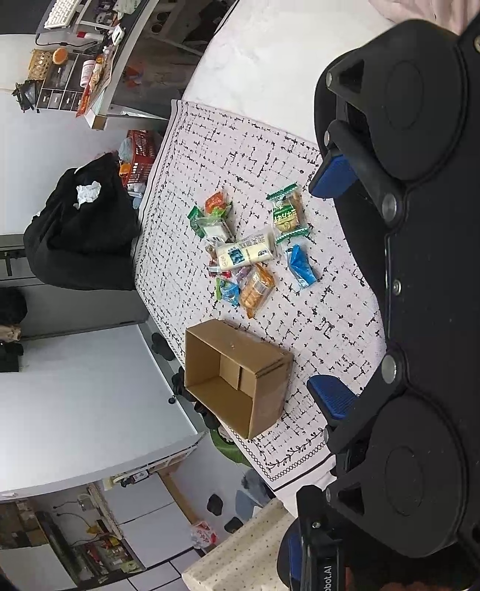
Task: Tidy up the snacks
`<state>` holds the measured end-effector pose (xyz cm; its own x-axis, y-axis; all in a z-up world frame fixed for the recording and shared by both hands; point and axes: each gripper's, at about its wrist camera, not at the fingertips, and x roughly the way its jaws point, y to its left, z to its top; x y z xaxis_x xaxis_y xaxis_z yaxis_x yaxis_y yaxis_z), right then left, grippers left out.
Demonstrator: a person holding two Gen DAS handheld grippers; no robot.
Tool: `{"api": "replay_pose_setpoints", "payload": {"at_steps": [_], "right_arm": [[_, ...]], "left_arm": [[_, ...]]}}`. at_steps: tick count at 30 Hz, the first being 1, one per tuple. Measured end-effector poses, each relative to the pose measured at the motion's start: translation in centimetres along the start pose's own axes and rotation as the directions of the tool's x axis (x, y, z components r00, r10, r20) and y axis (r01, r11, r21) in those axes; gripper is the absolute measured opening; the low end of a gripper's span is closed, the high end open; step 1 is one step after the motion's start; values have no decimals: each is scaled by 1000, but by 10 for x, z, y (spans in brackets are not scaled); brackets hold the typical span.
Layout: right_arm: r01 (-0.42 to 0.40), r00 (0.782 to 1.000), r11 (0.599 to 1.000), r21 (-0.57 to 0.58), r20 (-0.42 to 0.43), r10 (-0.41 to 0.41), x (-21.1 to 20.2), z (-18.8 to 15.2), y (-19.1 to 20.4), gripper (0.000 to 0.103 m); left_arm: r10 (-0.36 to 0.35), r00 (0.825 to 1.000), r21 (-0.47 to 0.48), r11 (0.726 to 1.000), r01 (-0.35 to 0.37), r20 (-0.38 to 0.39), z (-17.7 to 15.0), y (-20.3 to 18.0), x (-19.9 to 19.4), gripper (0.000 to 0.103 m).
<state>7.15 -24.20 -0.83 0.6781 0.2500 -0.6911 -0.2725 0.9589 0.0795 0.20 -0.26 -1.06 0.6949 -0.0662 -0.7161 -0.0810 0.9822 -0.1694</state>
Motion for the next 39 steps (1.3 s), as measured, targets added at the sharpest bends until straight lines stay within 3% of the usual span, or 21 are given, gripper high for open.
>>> {"api": "replay_pose_setpoints", "payload": {"at_steps": [13, 39], "right_arm": [[20, 1000, 1000, -18, 4, -20, -1, 3, -2, 103], [-31, 999, 999, -43, -12, 30, -3, 5, -1, 103]], "left_arm": [[12, 1000, -2, 1000, -12, -3, 3, 2, -4, 103], [32, 999, 25, 999, -32, -8, 2, -1, -10, 103]]}}
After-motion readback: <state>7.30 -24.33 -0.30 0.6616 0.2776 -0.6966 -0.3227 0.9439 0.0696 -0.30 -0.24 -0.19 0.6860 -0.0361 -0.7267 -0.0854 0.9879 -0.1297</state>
